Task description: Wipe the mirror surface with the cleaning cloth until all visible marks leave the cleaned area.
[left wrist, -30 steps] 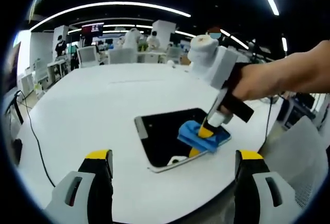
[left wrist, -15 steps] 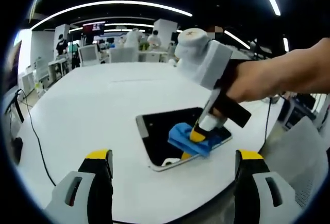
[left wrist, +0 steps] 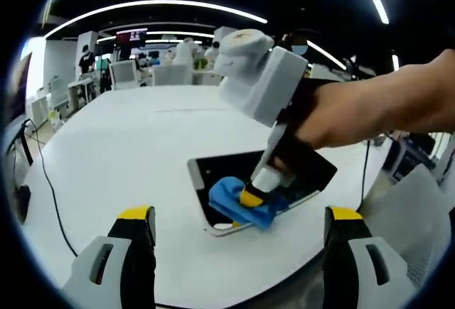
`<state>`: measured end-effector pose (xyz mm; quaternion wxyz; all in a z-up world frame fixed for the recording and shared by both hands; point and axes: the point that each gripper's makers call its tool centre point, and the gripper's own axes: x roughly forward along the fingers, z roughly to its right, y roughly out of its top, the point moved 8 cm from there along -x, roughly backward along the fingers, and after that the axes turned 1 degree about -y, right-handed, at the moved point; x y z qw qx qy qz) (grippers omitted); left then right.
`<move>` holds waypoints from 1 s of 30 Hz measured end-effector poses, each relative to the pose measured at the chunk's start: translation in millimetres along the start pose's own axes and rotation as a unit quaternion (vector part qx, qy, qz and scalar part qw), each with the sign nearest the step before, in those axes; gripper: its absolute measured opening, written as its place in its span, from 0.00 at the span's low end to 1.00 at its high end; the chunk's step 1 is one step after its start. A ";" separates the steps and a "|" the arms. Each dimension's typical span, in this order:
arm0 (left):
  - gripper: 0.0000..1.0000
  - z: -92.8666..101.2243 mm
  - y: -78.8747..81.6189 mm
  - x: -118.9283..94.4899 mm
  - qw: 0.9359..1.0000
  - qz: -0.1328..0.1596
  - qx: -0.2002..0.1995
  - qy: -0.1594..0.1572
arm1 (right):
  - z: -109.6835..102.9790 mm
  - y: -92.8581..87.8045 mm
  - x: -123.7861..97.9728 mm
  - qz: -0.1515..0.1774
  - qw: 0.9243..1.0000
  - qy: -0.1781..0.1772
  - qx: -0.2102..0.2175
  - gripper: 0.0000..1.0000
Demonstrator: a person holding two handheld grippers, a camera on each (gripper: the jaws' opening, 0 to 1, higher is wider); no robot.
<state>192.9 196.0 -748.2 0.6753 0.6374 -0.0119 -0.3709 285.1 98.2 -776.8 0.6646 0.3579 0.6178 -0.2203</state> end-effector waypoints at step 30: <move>0.99 -1.5 -3.2 3.9 1.000 -0.011 0.007 -0.002 | -18.3 16.8 9.8 0.017 0.998 0.028 -0.045 0.02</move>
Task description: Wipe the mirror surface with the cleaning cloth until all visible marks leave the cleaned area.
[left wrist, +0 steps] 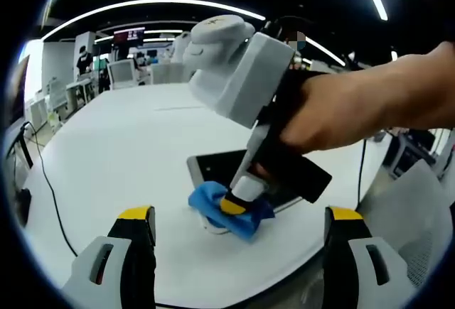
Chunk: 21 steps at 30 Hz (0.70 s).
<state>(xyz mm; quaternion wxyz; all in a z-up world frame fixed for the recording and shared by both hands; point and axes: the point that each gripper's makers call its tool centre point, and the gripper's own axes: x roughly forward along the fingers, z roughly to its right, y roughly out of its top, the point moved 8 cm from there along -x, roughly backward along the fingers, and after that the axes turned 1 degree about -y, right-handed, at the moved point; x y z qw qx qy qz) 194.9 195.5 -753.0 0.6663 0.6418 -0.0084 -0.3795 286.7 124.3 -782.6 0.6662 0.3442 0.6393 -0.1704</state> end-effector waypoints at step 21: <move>0.99 -0.6 -0.3 0.4 1.000 -0.001 -0.001 0.001 | 2.1 1.6 -3.1 -0.007 0.996 0.021 -0.083 0.02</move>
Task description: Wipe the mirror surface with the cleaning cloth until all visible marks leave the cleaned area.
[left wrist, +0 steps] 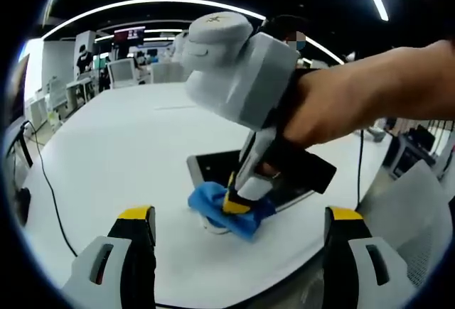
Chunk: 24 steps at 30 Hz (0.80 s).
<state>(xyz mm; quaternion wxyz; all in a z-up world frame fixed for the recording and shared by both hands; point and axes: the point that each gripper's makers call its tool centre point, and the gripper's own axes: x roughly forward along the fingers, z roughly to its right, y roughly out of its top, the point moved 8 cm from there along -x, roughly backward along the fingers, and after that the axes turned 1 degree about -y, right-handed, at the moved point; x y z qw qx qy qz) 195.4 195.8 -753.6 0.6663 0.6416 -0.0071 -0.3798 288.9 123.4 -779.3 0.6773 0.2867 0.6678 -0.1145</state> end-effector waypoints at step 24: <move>0.99 0.0 1.2 -0.5 1.000 -0.001 0.001 0.001 | 30.9 6.8 9.3 0.001 0.996 0.066 -0.067 0.01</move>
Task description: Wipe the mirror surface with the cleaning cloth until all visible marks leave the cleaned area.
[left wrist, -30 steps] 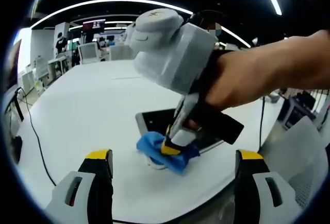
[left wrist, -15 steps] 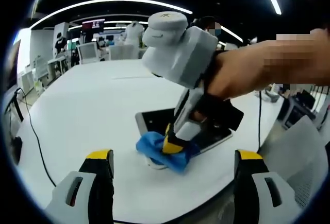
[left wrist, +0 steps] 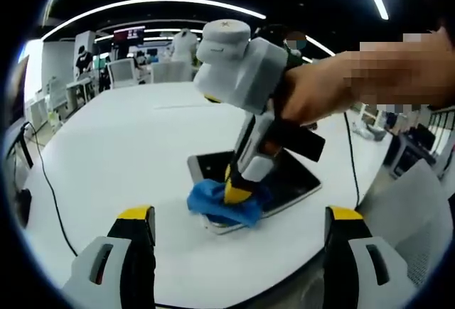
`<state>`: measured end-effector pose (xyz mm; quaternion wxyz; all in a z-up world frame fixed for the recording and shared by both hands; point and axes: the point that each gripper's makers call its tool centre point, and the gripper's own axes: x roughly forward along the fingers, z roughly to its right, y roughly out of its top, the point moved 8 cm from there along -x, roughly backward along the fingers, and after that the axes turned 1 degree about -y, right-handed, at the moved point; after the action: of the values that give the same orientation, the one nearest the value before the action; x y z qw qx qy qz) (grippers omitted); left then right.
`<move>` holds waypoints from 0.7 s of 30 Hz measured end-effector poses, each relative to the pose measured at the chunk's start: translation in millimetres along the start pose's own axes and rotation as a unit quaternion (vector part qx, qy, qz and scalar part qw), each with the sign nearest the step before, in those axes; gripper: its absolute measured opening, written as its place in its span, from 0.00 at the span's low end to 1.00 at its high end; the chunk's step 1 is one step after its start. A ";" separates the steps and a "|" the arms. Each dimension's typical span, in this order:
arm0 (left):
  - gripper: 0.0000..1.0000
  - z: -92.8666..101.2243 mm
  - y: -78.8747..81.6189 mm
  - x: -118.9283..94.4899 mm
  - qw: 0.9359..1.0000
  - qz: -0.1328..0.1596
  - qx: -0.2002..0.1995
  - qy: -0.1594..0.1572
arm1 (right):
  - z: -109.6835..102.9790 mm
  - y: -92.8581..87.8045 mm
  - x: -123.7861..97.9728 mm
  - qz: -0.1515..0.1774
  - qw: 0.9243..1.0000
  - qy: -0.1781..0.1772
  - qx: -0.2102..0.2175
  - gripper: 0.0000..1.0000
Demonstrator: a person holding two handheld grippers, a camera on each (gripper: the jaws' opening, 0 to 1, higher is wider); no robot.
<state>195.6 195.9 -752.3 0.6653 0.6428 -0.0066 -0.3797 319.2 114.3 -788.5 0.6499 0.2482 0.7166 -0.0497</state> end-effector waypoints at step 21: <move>0.99 -0.8 -0.2 2.0 1.000 -0.007 0.001 -0.003 | 49.2 23.0 -4.3 0.020 0.999 -0.022 -0.025 0.01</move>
<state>197.4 195.6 -753.6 0.6619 0.6425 -0.0048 -0.3861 373.6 113.7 -786.1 0.6726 0.2448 0.6979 -0.0248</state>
